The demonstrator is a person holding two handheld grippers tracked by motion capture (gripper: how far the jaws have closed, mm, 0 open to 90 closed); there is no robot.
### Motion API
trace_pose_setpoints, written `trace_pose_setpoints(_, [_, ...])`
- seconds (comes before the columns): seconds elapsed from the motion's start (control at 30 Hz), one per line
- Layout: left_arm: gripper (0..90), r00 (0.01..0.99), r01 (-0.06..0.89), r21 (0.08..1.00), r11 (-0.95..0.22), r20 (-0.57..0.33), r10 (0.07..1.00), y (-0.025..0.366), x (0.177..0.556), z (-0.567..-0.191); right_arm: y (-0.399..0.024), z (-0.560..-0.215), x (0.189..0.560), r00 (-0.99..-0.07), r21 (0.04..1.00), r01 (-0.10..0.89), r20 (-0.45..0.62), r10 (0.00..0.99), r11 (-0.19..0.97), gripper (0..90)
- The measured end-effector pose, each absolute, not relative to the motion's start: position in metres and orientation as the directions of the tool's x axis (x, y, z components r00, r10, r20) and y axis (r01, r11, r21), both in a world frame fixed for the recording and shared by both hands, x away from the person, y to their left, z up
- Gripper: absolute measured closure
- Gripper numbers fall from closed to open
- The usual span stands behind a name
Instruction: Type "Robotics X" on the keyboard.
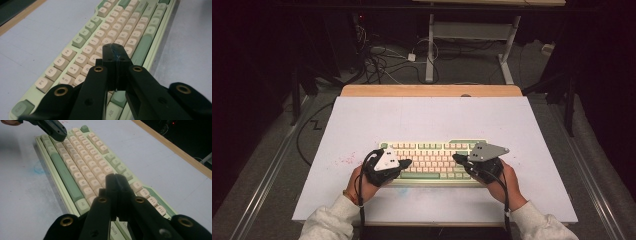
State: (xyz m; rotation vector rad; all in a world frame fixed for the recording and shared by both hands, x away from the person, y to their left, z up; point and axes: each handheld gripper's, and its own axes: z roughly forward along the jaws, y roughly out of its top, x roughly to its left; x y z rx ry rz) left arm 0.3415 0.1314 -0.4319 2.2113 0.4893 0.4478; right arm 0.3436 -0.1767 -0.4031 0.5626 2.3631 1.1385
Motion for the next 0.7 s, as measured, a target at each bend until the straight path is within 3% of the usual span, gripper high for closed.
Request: trace_pose_setpoints(0.7, [87.2, 0.890, 0.243, 0.691, -0.681, 0.121, 0.440, 0.099, 0.359, -0.444, -0.176, -0.409, 0.346, -0.818, 0.787, 0.178, -0.215, 0.533, 0.591, 90.0])
